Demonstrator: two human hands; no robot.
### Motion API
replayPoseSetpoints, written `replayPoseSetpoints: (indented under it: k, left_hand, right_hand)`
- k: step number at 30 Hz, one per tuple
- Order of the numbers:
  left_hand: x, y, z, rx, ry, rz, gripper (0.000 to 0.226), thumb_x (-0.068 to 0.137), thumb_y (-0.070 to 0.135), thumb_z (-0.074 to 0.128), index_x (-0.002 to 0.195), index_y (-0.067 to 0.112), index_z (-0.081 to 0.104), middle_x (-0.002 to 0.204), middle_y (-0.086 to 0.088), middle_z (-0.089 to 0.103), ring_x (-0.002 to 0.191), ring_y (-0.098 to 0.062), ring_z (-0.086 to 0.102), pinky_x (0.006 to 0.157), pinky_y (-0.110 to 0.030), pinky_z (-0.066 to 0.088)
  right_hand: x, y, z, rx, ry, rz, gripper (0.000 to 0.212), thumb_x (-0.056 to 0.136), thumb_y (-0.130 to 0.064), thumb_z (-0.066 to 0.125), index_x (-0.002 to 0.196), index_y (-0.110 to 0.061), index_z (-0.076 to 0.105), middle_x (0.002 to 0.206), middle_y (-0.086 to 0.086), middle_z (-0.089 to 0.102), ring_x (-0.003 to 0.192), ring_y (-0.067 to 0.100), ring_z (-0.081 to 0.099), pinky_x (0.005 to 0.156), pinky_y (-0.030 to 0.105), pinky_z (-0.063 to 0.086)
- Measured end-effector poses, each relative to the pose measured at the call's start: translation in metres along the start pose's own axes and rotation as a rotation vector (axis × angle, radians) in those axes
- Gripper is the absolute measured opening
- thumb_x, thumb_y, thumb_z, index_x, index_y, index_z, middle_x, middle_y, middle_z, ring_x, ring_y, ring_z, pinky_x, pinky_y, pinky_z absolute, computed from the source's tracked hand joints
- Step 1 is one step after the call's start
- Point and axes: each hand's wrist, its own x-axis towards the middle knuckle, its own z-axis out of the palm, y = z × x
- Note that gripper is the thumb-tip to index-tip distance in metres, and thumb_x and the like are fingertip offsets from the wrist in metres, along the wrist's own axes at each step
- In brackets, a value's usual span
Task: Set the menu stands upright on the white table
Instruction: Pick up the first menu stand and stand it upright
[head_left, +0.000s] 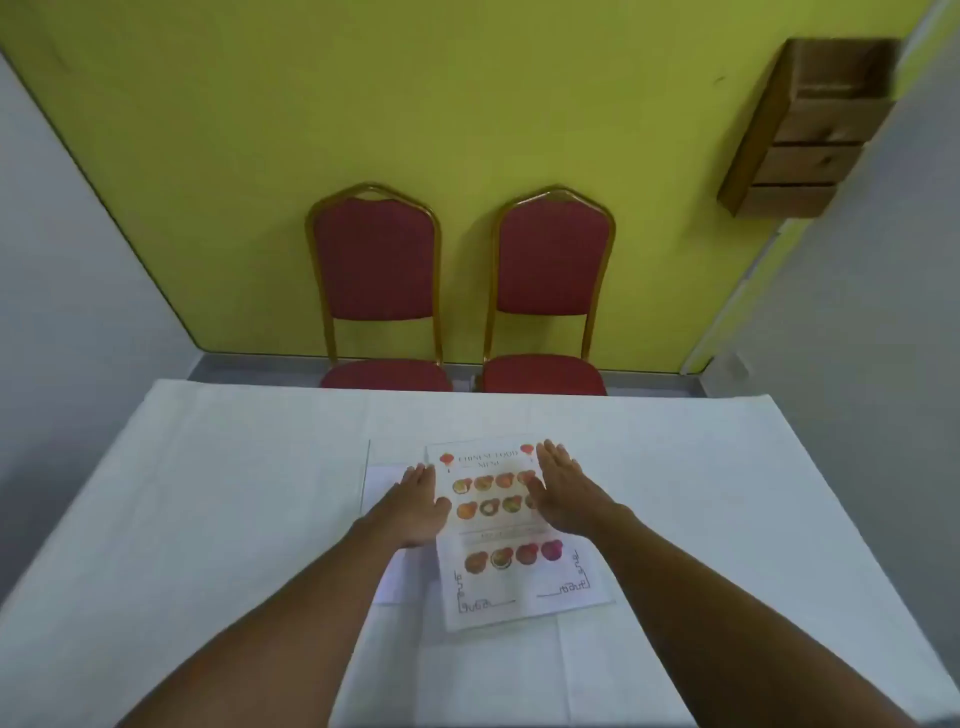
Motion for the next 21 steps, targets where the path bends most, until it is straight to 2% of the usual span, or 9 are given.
replayPoseSetpoints:
  k: [4,6,9,11,12,14,16,19,21]
  left_hand:
    - [-0.013,0.008,0.023,-0.077,-0.063,-0.07,0.071,0.102,0.043,0.035,0.159,0.011,0.006,0.166,-0.01,0.009,0.152,-0.029,0.015,0.119,-0.046,0.025]
    - [-0.013,0.008,0.033,-0.134,-0.058,-0.088,0.074,0.1,0.047,0.039,0.158,0.013,0.009,0.164,-0.009,0.018,0.149,-0.03,0.025,0.114,-0.05,0.036]
    - [-0.009,0.003,0.042,-0.205,-0.06,-0.112,0.083,0.098,0.049,0.044,0.16,0.015,0.0,0.166,-0.007,0.016,0.149,-0.029,0.027,0.112,-0.049,0.038]
    - [-0.013,0.008,0.043,-0.263,-0.028,-0.095,0.082,0.096,0.046,0.051,0.159,0.016,0.007,0.162,-0.007,0.029,0.142,-0.029,0.04,0.106,-0.046,0.046]
    - [-0.015,0.012,0.042,-0.295,0.0,-0.081,0.077,0.096,0.042,0.055,0.156,0.016,0.015,0.157,-0.006,0.039,0.136,-0.028,0.049,0.101,-0.043,0.05]
    - [-0.016,0.016,0.04,-0.361,0.057,-0.081,0.063,0.093,0.032,0.064,0.147,0.018,0.034,0.144,-0.005,0.055,0.124,-0.028,0.06,0.092,-0.038,0.054]
    - [-0.012,0.016,0.037,-0.433,0.112,-0.118,0.058,0.086,0.024,0.075,0.137,0.017,0.048,0.133,-0.006,0.064,0.116,-0.028,0.065,0.09,-0.038,0.056]
    - [-0.008,0.015,0.029,-0.519,0.146,-0.191,0.055,0.075,0.019,0.085,0.123,0.013,0.059,0.124,-0.008,0.07,0.108,-0.029,0.069,0.086,-0.041,0.059]
    - [-0.004,0.016,0.022,-0.556,0.158,-0.21,0.052,0.072,0.017,0.088,0.118,0.012,0.065,0.12,-0.008,0.072,0.104,-0.029,0.071,0.083,-0.041,0.06]
  right_hand:
    - [-0.016,0.005,0.017,-0.025,-0.033,0.077,0.053,0.104,-0.03,0.044,0.148,-0.006,0.026,0.161,0.018,0.017,0.151,0.041,0.009,0.121,0.053,0.019]
    - [-0.018,0.01,0.027,0.014,-0.057,0.135,0.061,0.104,-0.034,0.04,0.151,-0.003,0.018,0.163,0.021,0.006,0.152,0.04,0.002,0.121,0.052,0.016]
    - [-0.014,0.017,0.038,0.133,-0.04,0.186,0.071,0.103,-0.036,0.037,0.155,-0.003,0.002,0.165,0.019,-0.005,0.153,0.035,-0.005,0.121,0.048,0.013]
    - [-0.009,0.02,0.043,0.205,0.007,0.19,0.066,0.101,-0.031,0.042,0.154,-0.005,0.012,0.165,0.018,0.006,0.152,0.035,0.008,0.118,0.048,0.024]
    - [-0.01,0.017,0.041,0.253,0.046,0.195,0.059,0.099,-0.028,0.045,0.15,-0.007,0.023,0.162,0.018,0.018,0.148,0.036,0.024,0.113,0.047,0.034]
    - [-0.007,0.017,0.039,0.369,0.145,0.246,0.034,0.095,-0.02,0.049,0.128,-0.012,0.043,0.14,0.013,0.049,0.118,0.031,0.056,0.085,0.037,0.056]
    - [-0.005,0.013,0.031,0.481,0.19,0.301,0.022,0.093,-0.018,0.055,0.114,-0.015,0.048,0.113,0.005,0.06,0.091,0.023,0.06,0.063,0.025,0.051]
    - [0.001,0.013,0.019,0.603,0.211,0.403,0.034,0.089,-0.021,0.059,0.119,-0.011,0.048,0.104,0.004,0.057,0.089,0.024,0.058,0.068,0.03,0.049]
    - [0.007,0.014,0.011,0.645,0.224,0.436,0.027,0.088,-0.022,0.06,0.11,-0.006,0.055,0.102,0.004,0.064,0.085,0.023,0.064,0.066,0.031,0.051]
